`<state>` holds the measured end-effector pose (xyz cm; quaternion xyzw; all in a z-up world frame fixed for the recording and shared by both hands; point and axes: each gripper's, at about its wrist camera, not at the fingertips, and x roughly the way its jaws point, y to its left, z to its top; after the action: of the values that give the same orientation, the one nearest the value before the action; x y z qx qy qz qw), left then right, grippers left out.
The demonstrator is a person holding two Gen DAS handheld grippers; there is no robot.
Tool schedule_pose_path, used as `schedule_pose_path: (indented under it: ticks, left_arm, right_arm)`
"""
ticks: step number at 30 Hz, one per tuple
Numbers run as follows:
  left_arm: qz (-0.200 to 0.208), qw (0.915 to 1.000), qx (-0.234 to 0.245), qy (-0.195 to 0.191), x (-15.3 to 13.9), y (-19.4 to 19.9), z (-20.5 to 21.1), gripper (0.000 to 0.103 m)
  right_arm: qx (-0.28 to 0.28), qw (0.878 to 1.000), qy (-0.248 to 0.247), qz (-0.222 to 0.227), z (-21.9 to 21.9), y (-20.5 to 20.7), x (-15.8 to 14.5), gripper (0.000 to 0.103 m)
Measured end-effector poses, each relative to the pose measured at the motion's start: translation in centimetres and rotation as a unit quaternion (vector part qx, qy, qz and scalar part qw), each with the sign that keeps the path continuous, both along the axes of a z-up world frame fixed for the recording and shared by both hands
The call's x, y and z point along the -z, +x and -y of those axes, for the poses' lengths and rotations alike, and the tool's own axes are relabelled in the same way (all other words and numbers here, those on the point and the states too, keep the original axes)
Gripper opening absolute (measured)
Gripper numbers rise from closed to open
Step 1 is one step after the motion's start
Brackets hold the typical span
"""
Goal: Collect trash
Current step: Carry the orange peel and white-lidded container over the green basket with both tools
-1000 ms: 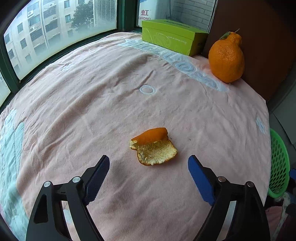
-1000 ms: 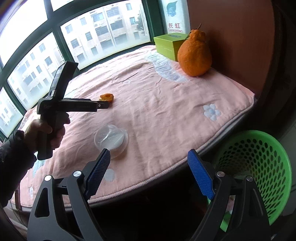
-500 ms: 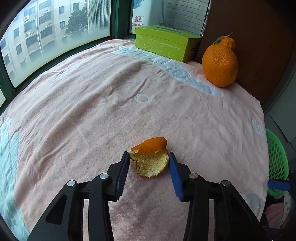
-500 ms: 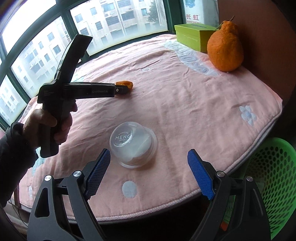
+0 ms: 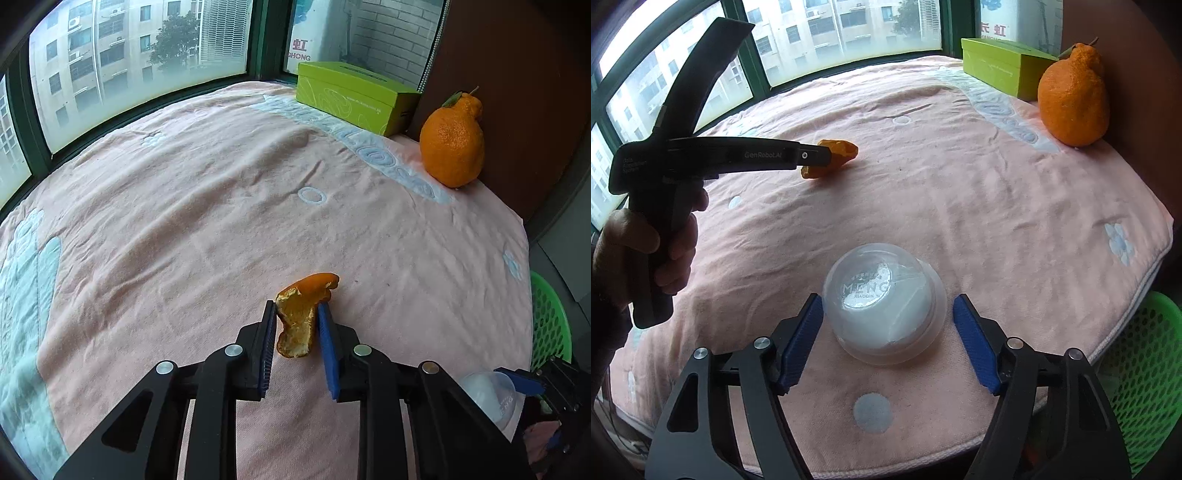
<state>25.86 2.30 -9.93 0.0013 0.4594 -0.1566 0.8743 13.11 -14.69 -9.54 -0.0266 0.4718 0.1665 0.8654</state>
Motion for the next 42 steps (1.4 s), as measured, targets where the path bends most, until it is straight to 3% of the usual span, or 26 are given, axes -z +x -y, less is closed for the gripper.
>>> schedule_pose_path:
  ticks: [12,20,30,42]
  left_arm:
    - [0.012,0.9998,0.005,-0.014,-1.9,-2.7,-0.3,0.019]
    - [0.027,0.9988,0.027,-0.032,-4.0,-5.4,1.9,0.017]
    - [0.034,0.9935,0.088,-0.064,-6.3,-8.6,8.4,0.017]
    - [0.014,0.9811,0.174,-0.084,-6.3,-12.2,19.3,0.017]
  right_arm:
    - [0.015,0.999,0.034,0.020,2.0,-1.5,-2.3,0.066]
    - [0.053,0.997,0.046,0.035,6.2,-3.4,-3.8,0.066]
    - [0.139,0.989,0.037,0.041,14.8,-6.4,-3.9,0.066]
    - [0.249,0.968,-0.006,0.005,26.4,-10.1,-1.0,0.066]
